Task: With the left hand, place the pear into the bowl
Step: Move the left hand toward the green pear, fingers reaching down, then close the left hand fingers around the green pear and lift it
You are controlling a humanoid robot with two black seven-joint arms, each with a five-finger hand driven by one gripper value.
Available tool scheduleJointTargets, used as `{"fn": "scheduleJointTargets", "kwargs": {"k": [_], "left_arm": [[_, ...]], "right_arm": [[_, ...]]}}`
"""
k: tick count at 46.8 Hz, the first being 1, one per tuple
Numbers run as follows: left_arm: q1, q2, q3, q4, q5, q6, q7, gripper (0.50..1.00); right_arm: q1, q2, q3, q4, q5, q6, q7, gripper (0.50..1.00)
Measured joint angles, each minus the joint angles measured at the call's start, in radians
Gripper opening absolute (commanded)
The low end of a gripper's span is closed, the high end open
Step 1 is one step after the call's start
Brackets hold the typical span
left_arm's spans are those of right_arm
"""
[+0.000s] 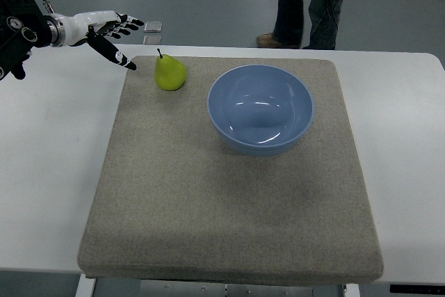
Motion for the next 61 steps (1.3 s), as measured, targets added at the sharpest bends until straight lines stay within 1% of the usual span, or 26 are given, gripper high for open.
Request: {"fn": "scheduleJointTargets", "kwargs": {"k": [8,15,19,23,38,41,47,50,61], "left_arm": [[-0.019,-0.032,0.067,-0.008,0.005,0.015,-0.005,0.996],[-0.028,-0.068,0.157,-0.007,0.008,0.107,-0.005,0.994],[-0.033,-0.092,0.215,0.0,0.008,0.142,-0.005,0.996],[-0.036,-0.109,0.237,0.001,0.008,0.153,-0.005,0.996],[-0.039,-0.146,0.245,0.021,0.015,0.158,-0.005,0.996],[-0.036,-0.161,0.263,0.035,0.017,0.173,-0.005,0.994],[-0.027,-0.185,0.316,0.059,0.018,0.243,-0.005,0.994],[-0.027,-0.189,0.332,0.061,0.017,0.265,-0.005,0.994],[-0.025,-0.191,0.343,0.061,0.019,0.275,-0.005,0.988]], "right_arm": [[0.0,0.0,0.0,0.0,0.0,0.0,0.0,0.926],[0.0,0.0,0.0,0.0,0.0,0.0,0.0,0.926],[0.0,0.0,0.0,0.0,0.0,0.0,0.0,0.926],[0.0,0.0,0.0,0.0,0.0,0.0,0.0,0.926],[0.0,0.0,0.0,0.0,0.0,0.0,0.0,0.926],[0.0,0.0,0.0,0.0,0.0,0.0,0.0,0.926],[0.0,0.0,0.001,0.0,0.0,0.0,0.0,0.926],[0.0,0.0,0.0,0.0,0.0,0.0,0.0,0.926],[0.0,0.0,0.0,0.0,0.0,0.0,0.0,0.926]]}}
